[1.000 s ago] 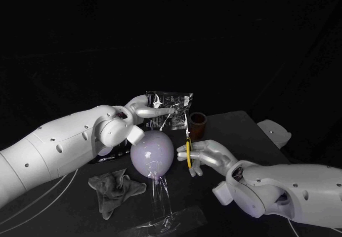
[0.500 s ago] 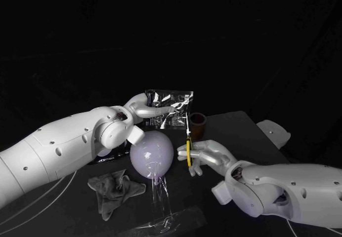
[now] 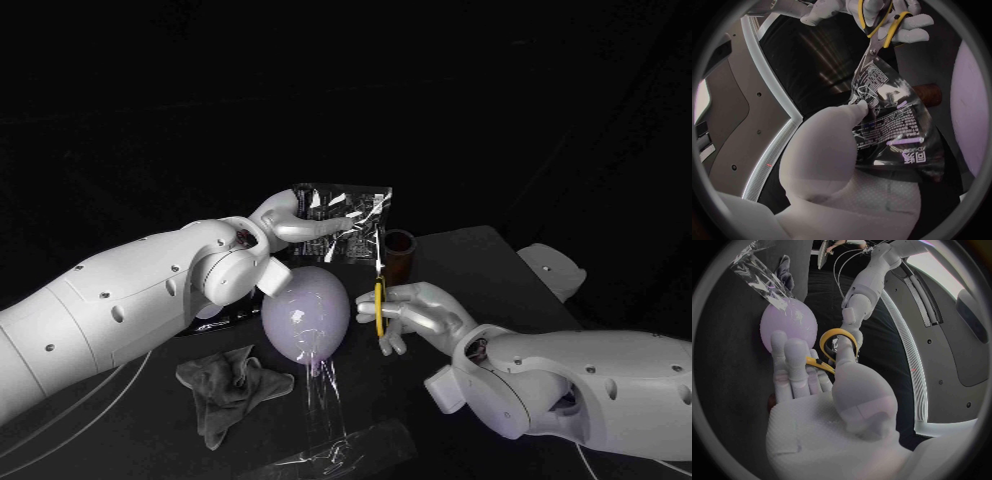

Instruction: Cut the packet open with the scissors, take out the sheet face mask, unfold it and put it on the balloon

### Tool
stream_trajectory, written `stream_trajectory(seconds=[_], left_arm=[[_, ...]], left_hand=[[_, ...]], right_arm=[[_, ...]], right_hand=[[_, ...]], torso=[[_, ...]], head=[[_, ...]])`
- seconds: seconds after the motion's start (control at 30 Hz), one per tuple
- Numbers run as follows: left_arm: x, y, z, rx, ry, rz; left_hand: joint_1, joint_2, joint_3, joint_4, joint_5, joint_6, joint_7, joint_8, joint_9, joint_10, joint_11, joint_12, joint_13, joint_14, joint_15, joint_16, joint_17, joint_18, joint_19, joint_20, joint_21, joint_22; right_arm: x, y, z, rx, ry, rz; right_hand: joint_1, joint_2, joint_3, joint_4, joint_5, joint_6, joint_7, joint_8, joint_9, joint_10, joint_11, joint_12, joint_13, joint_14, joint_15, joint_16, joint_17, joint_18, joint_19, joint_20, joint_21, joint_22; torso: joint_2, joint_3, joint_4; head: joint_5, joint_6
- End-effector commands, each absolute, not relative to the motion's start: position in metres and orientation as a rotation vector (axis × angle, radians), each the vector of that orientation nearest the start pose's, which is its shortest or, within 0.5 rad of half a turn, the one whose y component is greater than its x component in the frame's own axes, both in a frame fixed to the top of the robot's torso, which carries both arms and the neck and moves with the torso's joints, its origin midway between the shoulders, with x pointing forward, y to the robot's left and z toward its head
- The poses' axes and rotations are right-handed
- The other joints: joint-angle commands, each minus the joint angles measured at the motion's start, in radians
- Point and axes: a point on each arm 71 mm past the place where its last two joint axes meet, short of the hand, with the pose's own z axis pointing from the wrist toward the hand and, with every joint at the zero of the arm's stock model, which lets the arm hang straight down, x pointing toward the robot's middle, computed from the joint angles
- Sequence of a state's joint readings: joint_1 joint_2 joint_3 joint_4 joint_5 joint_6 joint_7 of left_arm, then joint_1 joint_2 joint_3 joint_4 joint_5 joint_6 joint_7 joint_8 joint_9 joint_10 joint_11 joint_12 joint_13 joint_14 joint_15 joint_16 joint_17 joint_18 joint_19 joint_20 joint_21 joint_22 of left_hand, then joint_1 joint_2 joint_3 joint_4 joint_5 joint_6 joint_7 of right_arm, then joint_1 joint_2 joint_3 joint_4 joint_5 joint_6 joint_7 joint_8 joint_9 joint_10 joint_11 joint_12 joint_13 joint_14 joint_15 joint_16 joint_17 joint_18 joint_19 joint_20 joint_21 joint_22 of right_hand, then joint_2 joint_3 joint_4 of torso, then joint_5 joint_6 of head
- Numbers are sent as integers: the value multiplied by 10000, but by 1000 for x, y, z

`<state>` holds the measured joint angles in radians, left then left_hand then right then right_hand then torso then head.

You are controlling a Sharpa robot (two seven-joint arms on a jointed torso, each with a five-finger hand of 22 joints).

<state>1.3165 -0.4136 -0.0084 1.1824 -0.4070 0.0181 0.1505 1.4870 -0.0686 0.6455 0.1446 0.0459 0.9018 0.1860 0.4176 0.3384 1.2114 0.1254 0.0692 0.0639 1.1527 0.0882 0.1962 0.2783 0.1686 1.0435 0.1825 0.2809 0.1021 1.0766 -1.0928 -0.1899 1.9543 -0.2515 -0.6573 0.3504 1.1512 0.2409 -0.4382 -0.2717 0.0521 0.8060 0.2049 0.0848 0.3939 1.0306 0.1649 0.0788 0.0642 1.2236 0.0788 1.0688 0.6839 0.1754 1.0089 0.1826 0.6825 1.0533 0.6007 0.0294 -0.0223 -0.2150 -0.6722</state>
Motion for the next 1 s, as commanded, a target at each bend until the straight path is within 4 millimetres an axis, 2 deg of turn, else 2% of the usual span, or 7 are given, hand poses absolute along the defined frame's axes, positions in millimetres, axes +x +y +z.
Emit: stream_trajectory(seconds=[0.03,0.57,0.7,0.8,0.93,1.0], left_arm=[[537,53,-132,-4491,18335,-16292],[536,54,-135,-4693,18440,-16295],[537,54,-134,-4746,18373,-16287],[537,55,-134,-4797,18310,-16278],[538,55,-134,-4858,18218,-16277],[538,56,-134,-4891,18172,-16274]], left_hand=[[11,133,0,-58,33,46,8,27,584,70,8,-63,-1,5,-52,3,13,136,40,11,44,7],[5,133,7,-77,33,45,9,26,590,68,9,-64,-1,5,-52,-2,14,134,34,10,44,4],[5,133,7,-77,33,45,9,26,590,68,9,-64,-1,5,-52,-2,14,134,34,10,44,4],[5,133,7,-77,33,45,9,26,590,68,9,-64,-1,5,-52,-2,14,134,34,10,44,4],[5,133,7,-77,33,45,9,26,590,68,9,-64,-1,5,-52,-2,14,134,34,10,44,4],[5,133,7,-77,33,45,9,26,590,68,9,-64,-1,5,-52,-2,14,134,34,10,44,4]], right_arm=[[358,-215,-231,10238,15773,12772],[364,-216,-229,10147,15567,12759],[365,-217,-229,10187,15538,12679],[365,-219,-229,10230,15533,12595],[366,-221,-230,10275,15579,12431],[367,-222,-231,10290,15604,12357]], right_hand=[[-76,53,-255,-65,-45,-13,350,22,-9,-65,3,-56,-17,-64,10,-13,5,74,37,-18,52,-1],[-65,114,-235,-78,-44,42,341,50,-7,-48,-2,-66,-5,-43,12,37,56,74,32,-14,59,-4],[56,287,-215,-145,-40,432,184,266,50,512,-157,166,65,108,-101,232,234,94,92,-75,150,15],[276,482,-119,-156,-39,1027,-110,609,159,1346,-445,523,189,600,-329,777,963,-39,671,-249,975,470],[419,541,65,-99,-45,1540,-399,879,247,2113,-739,751,301,996,-585,1177,1508,-169,1178,-490,1701,875],[433,540,105,-89,-38,1607,-444,906,259,2212,-780,756,315,1056,-632,1228,1578,-193,1260,-540,1819,942]], torso=[[-1,3,-1],[-2,-3,6],[-2,-2,4],[-1,-5,-5],[-1,-5,-1],[-1,-5,1]], head=[[-15,10],[-37,14],[-40,1],[-35,-8],[-28,-31],[-18,-44]])
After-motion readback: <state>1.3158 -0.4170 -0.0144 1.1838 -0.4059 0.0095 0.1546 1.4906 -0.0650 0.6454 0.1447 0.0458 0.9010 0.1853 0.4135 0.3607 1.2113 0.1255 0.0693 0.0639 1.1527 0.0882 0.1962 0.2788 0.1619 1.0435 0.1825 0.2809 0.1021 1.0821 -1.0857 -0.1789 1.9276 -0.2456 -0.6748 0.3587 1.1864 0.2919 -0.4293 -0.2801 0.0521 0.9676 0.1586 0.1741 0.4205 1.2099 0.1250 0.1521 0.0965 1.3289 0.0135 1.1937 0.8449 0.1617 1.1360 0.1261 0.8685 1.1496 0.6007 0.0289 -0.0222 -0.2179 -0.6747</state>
